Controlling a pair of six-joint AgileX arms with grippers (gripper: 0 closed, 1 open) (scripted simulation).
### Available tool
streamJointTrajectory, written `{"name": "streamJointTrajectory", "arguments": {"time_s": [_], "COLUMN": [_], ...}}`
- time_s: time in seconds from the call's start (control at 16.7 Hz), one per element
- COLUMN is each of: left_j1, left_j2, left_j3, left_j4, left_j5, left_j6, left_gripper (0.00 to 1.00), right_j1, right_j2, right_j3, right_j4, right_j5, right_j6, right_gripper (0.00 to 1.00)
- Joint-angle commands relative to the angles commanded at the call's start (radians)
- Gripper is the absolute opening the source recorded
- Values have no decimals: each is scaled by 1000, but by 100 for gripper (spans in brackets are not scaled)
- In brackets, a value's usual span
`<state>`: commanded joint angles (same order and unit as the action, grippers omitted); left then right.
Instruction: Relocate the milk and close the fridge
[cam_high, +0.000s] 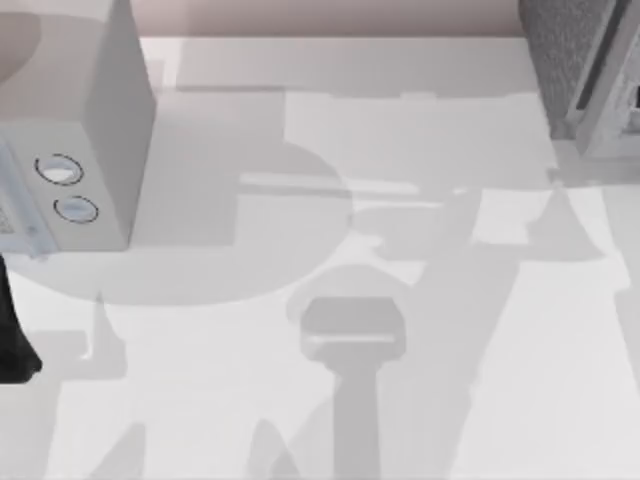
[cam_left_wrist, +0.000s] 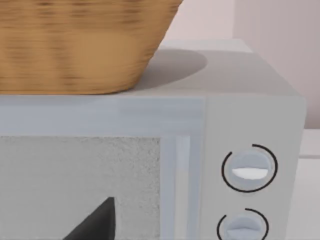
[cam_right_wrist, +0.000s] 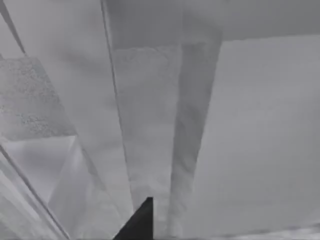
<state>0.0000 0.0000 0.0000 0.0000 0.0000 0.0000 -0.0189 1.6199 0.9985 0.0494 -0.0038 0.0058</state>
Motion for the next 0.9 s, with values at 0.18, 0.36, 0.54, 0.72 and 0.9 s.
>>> {"name": "streamJointTrajectory", "arguments": {"time_s": [0.18,0.36,0.54,0.72,0.9], "left_j1": [0,0,0,0,0], "left_j2": [0,0,0,0,0], "left_j3": [0,0,0,0,0], "left_j4": [0,0,0,0,0], "left_j5": [0,0,0,0,0], "left_j6": [0,0,0,0,0], "left_gripper": [100,100,100,100,100], "right_j1": [-16,-16,-16,-18,-15], "right_j2": [21,116,230,328,366], "right_j3": [11,113,281,412,449], "right_j4": [-10,-34,-57,-80,-96], "right_j5": [5,8,9,13,11], "right_j6": [-4,-5,-5,-2,-2], "right_gripper": [100,100,100,100,100]}}
